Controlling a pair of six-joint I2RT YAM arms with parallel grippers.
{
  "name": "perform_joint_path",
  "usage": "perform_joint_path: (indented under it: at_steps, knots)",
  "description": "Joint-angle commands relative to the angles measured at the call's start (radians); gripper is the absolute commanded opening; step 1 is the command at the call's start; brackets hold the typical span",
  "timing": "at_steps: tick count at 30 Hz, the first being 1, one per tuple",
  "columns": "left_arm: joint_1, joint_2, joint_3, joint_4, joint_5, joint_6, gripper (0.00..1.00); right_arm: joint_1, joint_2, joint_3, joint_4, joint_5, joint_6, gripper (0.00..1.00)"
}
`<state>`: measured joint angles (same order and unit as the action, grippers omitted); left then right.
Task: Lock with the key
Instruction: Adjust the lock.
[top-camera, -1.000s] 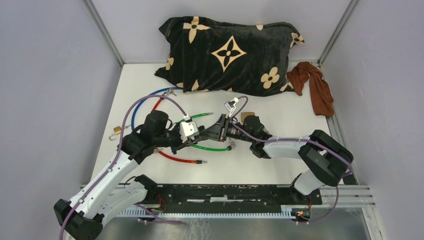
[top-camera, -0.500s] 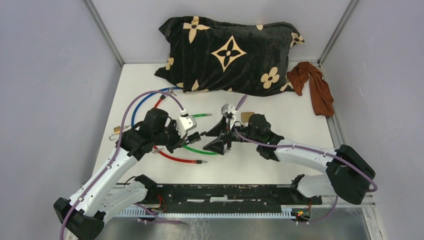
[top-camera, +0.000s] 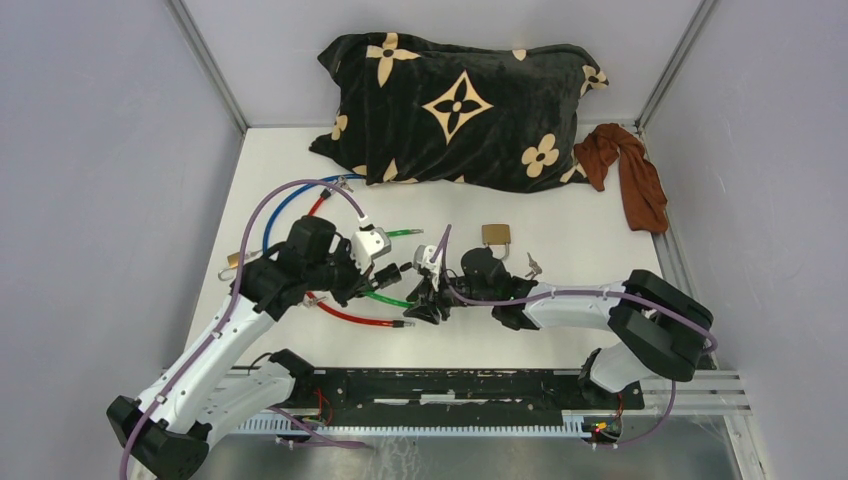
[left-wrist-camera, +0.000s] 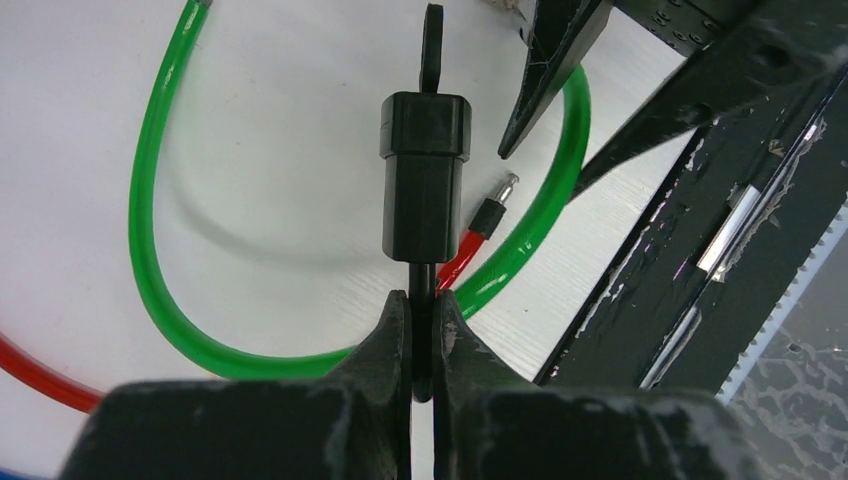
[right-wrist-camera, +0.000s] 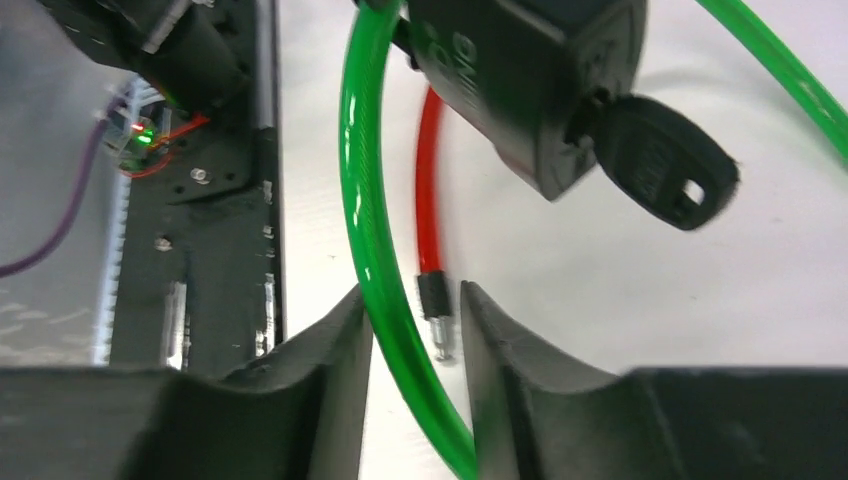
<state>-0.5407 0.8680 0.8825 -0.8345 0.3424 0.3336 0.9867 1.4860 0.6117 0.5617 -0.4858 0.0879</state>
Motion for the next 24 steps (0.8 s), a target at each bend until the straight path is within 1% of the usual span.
perform_joint_path:
  at_steps: [1, 3, 7, 8, 10, 13, 16, 18, 19, 20, 22, 24]
  knots:
    - [-0.001, -0.025, 0.079, 0.054, 0.045, -0.008, 0.02, -0.002, 0.016, -0.003, 0.040, 0.128, -0.004, 0.32]
    - [0.001, -0.026, 0.080, 0.035, 0.028, 0.030, 0.02, -0.002, 0.003, -0.003, 0.059, 0.152, 0.024, 0.20]
    - [0.001, -0.035, 0.054, 0.016, -0.015, 0.111, 0.02, -0.003, -0.028, 0.016, 0.063, 0.247, 0.082, 0.02]
    - [-0.001, -0.037, 0.055, 0.015, -0.010, 0.113, 0.02, -0.003, -0.025, 0.030, 0.038, 0.278, 0.080, 0.00]
    - [0.001, -0.042, 0.079, 0.014, 0.048, 0.085, 0.02, -0.005, -0.004, 0.059, -0.034, 0.352, 0.071, 0.00]
    - [-0.001, -0.068, 0.132, 0.044, 0.210, 0.009, 0.02, -0.012, 0.026, 0.062, -0.064, 0.424, 0.082, 0.00]
    - [0.000, -0.142, 0.127, 0.149, 0.295, -0.097, 0.02, -0.019, 0.041, 0.063, -0.069, 0.445, 0.113, 0.00]
    - [0.001, -0.185, 0.108, 0.180, 0.317, -0.106, 0.02, -0.025, 0.047, 0.065, -0.058, 0.405, 0.131, 0.00]
    - [0.001, -0.194, 0.098, 0.180, 0.300, -0.101, 0.02, -0.026, 0.049, 0.063, -0.044, 0.363, 0.127, 0.02]
    - [0.000, -0.195, 0.096, 0.171, 0.255, -0.092, 0.02, -0.026, 0.044, 0.060, -0.031, 0.318, 0.117, 0.08]
    - [0.001, -0.178, 0.101, 0.143, 0.165, -0.045, 0.02, -0.025, 0.013, 0.032, 0.017, 0.214, 0.094, 0.29]
    - [0.001, -0.157, 0.109, 0.100, 0.121, 0.029, 0.02, -0.025, -0.030, 0.007, 0.047, 0.144, 0.060, 0.56]
